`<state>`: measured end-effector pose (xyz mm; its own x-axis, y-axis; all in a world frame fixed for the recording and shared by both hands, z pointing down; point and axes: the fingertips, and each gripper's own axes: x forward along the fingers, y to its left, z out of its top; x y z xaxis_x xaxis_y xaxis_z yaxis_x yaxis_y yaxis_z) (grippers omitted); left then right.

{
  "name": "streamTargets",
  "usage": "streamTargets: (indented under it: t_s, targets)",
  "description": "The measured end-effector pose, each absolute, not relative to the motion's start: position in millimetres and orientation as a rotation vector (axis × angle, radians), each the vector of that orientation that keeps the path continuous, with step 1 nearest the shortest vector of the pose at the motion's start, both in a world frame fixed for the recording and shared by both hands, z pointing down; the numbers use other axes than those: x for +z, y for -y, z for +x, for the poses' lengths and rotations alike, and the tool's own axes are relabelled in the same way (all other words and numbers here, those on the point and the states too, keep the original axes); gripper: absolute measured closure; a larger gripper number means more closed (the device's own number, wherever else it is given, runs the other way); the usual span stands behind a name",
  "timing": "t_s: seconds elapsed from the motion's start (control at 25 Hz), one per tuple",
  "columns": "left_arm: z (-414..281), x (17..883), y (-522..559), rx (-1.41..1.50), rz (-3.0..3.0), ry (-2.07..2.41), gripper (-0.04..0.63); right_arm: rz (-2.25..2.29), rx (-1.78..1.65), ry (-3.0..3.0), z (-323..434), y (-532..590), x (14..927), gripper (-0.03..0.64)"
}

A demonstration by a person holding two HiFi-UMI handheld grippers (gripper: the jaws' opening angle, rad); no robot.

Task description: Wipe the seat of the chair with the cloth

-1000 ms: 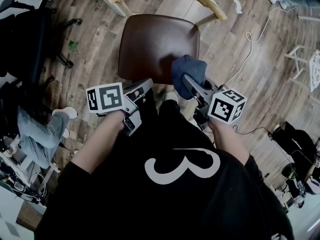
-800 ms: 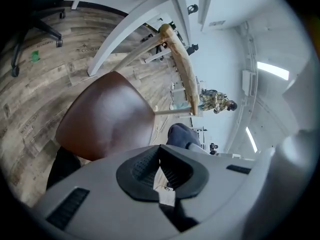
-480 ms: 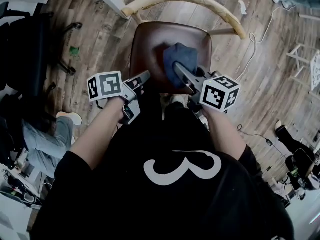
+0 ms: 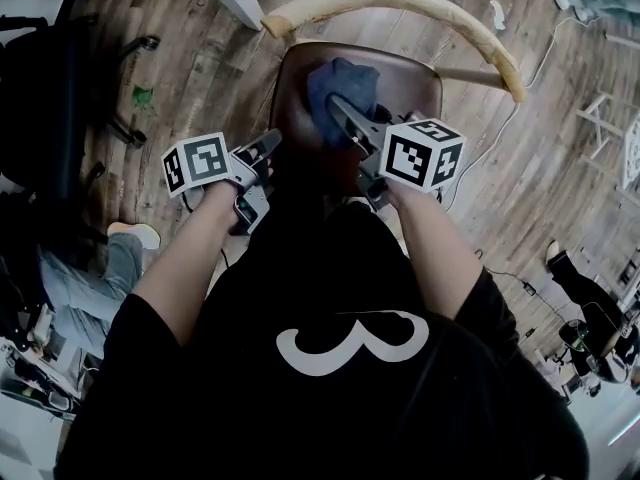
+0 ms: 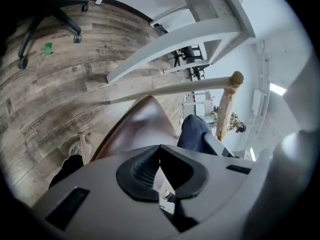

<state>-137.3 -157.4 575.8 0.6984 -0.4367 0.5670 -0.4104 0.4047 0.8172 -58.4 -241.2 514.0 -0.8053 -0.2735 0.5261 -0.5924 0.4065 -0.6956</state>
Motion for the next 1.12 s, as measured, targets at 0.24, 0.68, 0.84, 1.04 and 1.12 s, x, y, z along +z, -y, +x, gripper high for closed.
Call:
streamTargets:
  t_s: [0.24,0.68,0.84,1.04,1.12]
  targets:
    - [-165,603,160,-0.062,1.132,0.882,0.581,0.720,1.373,2.338,-94,251,543,0.572]
    - [-172,643,130,0.003,1.104,0.863,0.581,0.722,1.378,2.320,-130,262,584,0.572]
    - [-174,647,123,0.007,1.100,0.864,0.581,0.723,1.348,2.283,-133,262,604,0.572]
    - [-178,650,125,0.022,1.128,0.861,0.581,0.725,1.327,2.243,-134,261,624,0.572]
    - [-179,651,127,0.011,1.130,0.865,0.581,0.732,1.298,2.221,-132,260,632,0.572]
